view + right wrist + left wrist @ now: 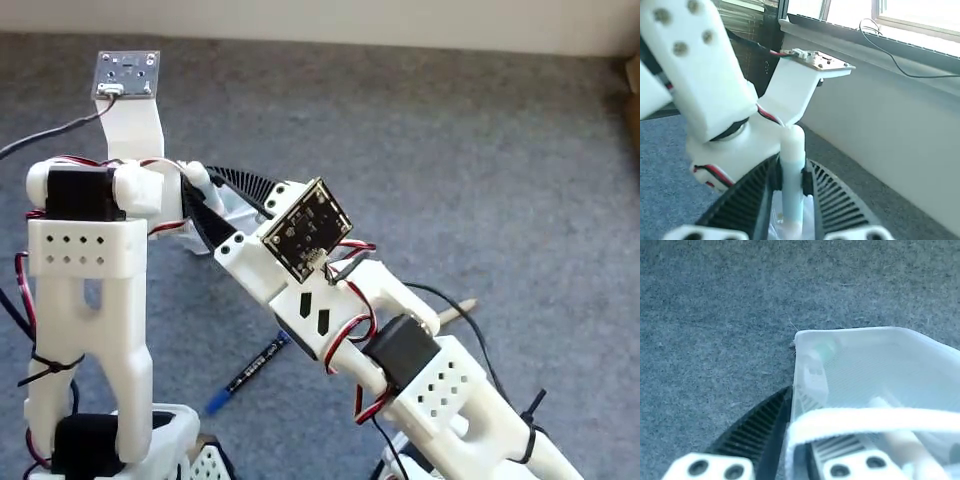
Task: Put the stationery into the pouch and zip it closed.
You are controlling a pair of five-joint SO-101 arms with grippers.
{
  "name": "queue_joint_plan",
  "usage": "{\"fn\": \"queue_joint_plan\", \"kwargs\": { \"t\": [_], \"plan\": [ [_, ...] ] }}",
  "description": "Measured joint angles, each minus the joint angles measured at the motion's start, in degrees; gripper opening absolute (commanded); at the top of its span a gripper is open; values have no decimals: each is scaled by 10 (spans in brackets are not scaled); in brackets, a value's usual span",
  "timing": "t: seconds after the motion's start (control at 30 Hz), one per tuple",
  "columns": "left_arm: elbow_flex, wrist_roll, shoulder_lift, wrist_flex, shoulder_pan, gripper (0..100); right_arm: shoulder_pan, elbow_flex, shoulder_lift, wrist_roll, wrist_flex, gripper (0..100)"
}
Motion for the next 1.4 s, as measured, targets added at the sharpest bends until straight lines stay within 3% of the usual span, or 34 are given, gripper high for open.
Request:
{"fn": "queue_joint_plan", "kwargs": {
  "t": [0.1, 0.3, 0.53, 1.03, 1.4],
  "plan": [
    [0, 0, 0, -2, -4, 6, 2, -6, 0, 0, 1, 26],
    [0, 0, 0, -2, -4, 6, 2, -6, 1, 0, 1, 200],
    [2, 0, 0, -3, -10, 6, 5, -9, 2, 0, 60, 195],
    [22, 0, 0, -11, -11, 6, 8, -27, 1, -4, 67, 195],
    [49, 0, -1, -26, -11, 6, 7, -197, 1, -35, 280, 195]
  ]
}}
